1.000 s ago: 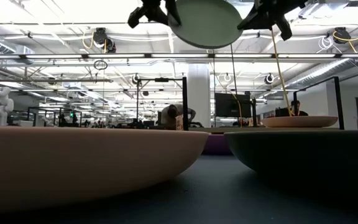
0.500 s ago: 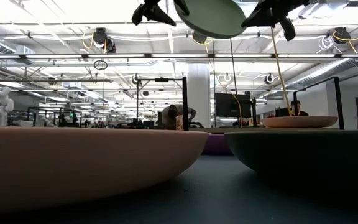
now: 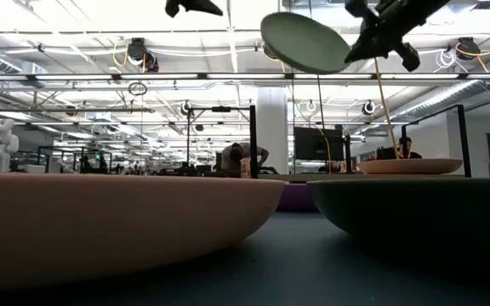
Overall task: Place and stack plates onto a shelf
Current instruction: Put the green plate on the shelf
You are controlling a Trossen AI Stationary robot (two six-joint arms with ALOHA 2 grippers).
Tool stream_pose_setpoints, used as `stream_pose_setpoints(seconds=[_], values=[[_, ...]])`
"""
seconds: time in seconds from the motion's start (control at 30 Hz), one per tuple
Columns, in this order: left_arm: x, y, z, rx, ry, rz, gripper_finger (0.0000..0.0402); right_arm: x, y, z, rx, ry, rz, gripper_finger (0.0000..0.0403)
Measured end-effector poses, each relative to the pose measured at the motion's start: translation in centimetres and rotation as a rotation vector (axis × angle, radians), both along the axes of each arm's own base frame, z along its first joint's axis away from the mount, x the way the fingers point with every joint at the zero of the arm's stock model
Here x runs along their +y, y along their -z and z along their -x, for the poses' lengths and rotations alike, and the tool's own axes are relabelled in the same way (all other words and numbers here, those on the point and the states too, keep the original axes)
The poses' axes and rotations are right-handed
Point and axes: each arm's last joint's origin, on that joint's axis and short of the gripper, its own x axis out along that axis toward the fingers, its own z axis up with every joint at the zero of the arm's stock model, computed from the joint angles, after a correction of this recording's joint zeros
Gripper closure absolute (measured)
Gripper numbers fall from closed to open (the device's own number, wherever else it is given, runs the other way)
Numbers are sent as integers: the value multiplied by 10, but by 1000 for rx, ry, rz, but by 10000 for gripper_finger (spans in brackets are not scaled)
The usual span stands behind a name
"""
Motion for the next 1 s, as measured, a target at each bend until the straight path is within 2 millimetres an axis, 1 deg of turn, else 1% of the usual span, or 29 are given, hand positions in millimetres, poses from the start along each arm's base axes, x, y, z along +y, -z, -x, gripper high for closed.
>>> stream_pose_setpoints(seconds=[0.2,0.3,0.43,0.5,0.6,0.67,0.77,0.9,1.0], values=[[6,9,10,101,-34,59,165,-26,12,-4,22,28,-93,402],[7,15,13,148,-41,96,165,-41,19,-6,34,16,-152,402],[10,22,16,208,-4,148,165,-56,27,-6,32,-29,-232,402],[11,24,18,233,2,170,165,-61,26,-4,20,-53,-254,402],[10,27,19,261,1,179,165,-67,16,1,18,-69,-245,402],[10,28,20,274,1,181,165,-72,10,5,56,-60,-232,402],[10,28,20,282,2,180,165,-80,5,6,144,-66,-228,402],[11,28,21,288,1,173,165,-93,10,0,258,-112,-259,402],[14,28,22,293,-7,174,165,-104,18,-8,317,-153,-295,402]])
